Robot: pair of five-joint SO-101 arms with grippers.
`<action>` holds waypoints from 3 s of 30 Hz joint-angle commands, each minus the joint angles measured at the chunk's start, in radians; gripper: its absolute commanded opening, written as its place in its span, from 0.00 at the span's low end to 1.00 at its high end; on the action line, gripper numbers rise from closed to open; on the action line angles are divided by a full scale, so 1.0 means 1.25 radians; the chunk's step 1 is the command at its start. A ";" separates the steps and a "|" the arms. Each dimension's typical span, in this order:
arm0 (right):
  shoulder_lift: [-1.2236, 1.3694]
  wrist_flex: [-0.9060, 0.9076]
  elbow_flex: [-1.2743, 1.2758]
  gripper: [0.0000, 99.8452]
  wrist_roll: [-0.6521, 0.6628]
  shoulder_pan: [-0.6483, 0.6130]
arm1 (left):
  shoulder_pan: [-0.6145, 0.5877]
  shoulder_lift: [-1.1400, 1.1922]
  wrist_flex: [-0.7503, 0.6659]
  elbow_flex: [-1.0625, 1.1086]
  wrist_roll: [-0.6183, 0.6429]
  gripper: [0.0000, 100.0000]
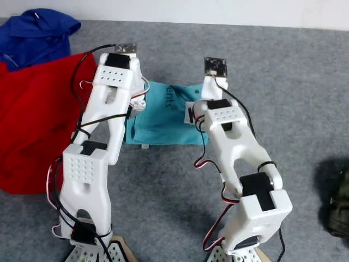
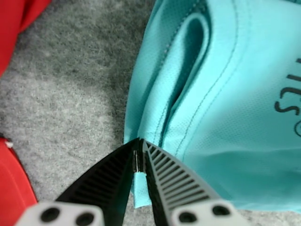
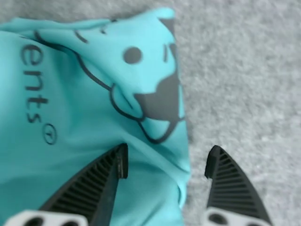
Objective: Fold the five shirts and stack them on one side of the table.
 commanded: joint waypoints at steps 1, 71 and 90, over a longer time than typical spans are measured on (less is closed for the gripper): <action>0.010 -0.034 -0.033 0.27 -0.006 -0.009 | -0.012 -0.010 -0.016 -0.006 0.002 0.01; -0.559 -0.001 0.159 0.01 0.233 1.211 | -0.080 0.074 -0.237 0.023 0.006 0.01; -0.541 -0.454 0.555 0.01 0.356 1.394 | -0.072 0.075 -0.232 0.024 0.001 0.01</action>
